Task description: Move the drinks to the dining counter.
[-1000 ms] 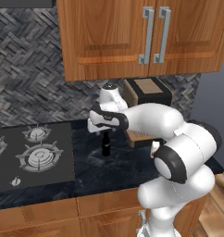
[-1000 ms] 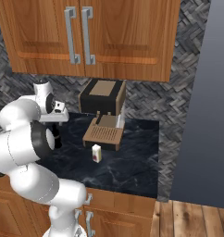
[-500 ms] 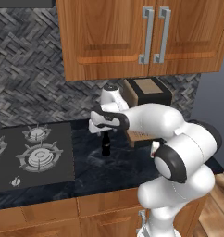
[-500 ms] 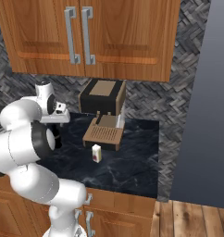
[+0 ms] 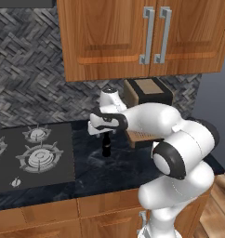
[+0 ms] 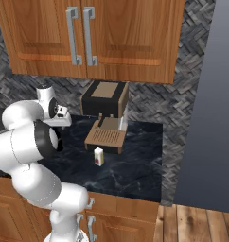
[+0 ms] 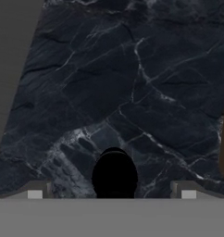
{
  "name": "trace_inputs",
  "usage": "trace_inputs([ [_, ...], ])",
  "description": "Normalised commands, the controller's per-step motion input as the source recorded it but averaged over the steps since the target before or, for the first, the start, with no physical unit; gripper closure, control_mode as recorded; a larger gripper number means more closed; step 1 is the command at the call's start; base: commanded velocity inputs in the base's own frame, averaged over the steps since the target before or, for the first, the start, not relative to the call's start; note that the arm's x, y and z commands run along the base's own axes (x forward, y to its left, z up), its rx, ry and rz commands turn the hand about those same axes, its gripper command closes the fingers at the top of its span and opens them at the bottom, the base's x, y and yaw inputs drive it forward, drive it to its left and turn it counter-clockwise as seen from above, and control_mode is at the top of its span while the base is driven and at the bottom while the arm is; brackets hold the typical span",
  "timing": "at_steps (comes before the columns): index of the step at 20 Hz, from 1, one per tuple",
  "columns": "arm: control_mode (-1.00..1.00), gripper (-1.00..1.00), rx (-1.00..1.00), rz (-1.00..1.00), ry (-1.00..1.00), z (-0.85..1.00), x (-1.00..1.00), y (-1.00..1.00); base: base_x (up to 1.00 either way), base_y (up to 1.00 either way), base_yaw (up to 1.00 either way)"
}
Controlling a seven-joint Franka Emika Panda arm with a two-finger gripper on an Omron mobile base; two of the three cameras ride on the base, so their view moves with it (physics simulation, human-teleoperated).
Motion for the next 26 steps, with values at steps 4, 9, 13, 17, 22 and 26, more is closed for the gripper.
trace_inputs([
  [4, -1.00, -1.00, 0.00, 0.00, 0.00, -0.09, 0.00, 0.00, 0.00, 0.00, 0.00],
  [9, -1.00, 1.00, 0.00, 0.00, 0.00, -0.12, 0.00, 0.00, 0.00, 0.00, 0.00],
  [13, -1.00, 1.00, 0.00, 0.00, 0.00, -0.02, 0.00, 0.00, 0.00, 0.00, 0.00],
  [17, -1.00, 1.00, 0.00, 0.00, 0.00, -0.02, -0.07, 0.00, 0.00, 0.00, 0.00],
  [22, -1.00, 1.00, 0.00, 0.00, -0.04, -0.03, -0.21, 0.00, 0.00, 0.00, 0.00],
  [26, -1.00, 1.00, 0.00, 0.00, -0.12, 0.27, -0.33, 0.00, 0.00, 0.00, 0.00],
])
